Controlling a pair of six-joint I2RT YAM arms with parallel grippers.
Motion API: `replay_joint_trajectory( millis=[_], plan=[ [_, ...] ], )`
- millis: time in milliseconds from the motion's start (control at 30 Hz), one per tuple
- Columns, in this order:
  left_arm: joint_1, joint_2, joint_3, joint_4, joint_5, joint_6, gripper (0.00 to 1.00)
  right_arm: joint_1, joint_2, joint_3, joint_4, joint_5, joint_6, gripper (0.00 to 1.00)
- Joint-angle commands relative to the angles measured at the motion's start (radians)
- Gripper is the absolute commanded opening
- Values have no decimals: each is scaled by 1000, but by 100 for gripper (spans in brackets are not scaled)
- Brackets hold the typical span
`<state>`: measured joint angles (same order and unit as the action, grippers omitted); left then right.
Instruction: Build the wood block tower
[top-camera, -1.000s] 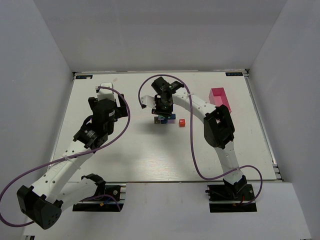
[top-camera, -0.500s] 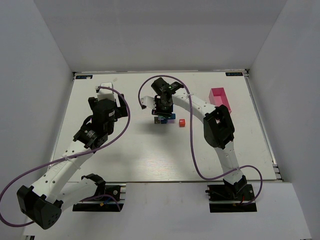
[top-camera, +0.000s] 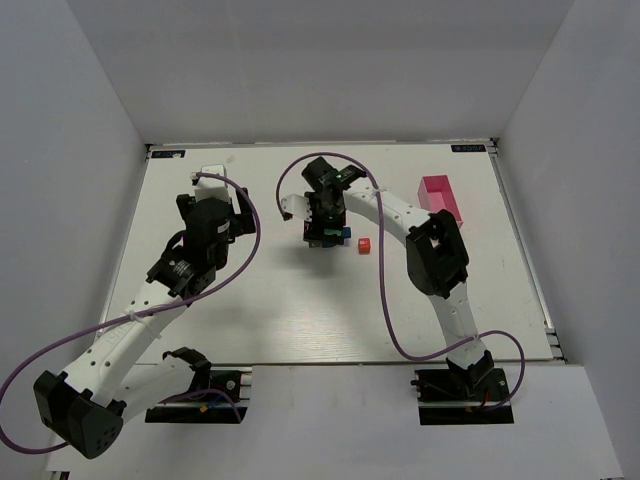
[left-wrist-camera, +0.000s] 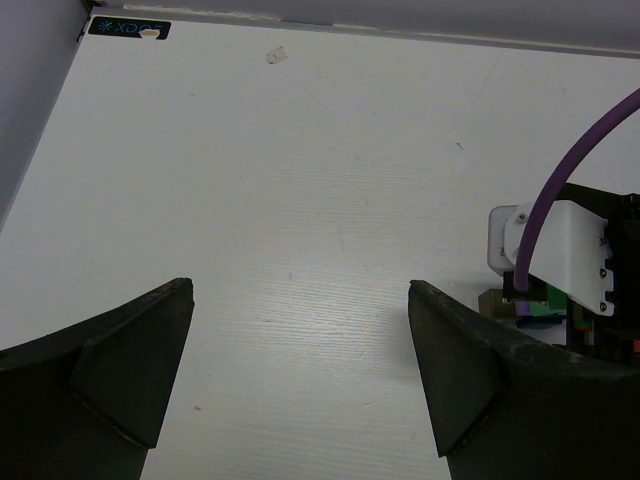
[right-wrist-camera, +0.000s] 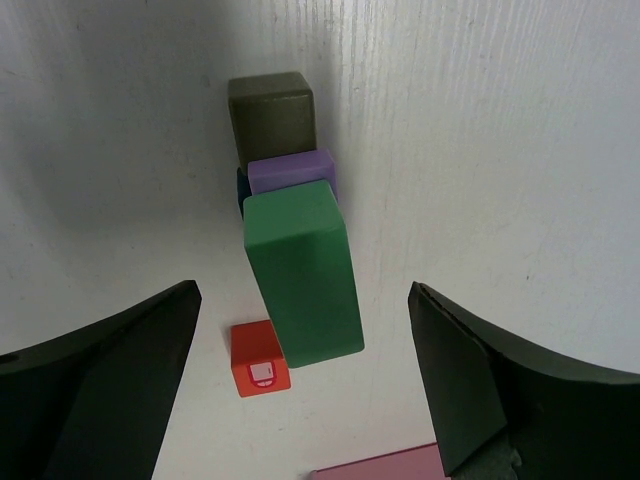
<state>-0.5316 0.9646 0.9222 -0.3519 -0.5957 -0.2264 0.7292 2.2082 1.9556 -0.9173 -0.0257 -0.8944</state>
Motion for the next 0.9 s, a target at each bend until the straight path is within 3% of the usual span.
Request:
replay_joint_trajectory(
  millis=[0, 500, 733, 867],
  plan=[
    [4, -26, -5, -1, -10, -7, 99, 3, -19, -4, -3, 0, 0, 90],
    [4, -53, -23, 8, -19, 2, 99, -10, -231, -133, 12, -56, 11, 90],
    [4, -63, -33, 27, -19, 12, 99, -43, -362, -253, 105, -71, 32, 90],
    [4, -63, -42, 45, 37, 35, 99, -114, -435, -345, 207, -166, 113, 90]
  ],
)
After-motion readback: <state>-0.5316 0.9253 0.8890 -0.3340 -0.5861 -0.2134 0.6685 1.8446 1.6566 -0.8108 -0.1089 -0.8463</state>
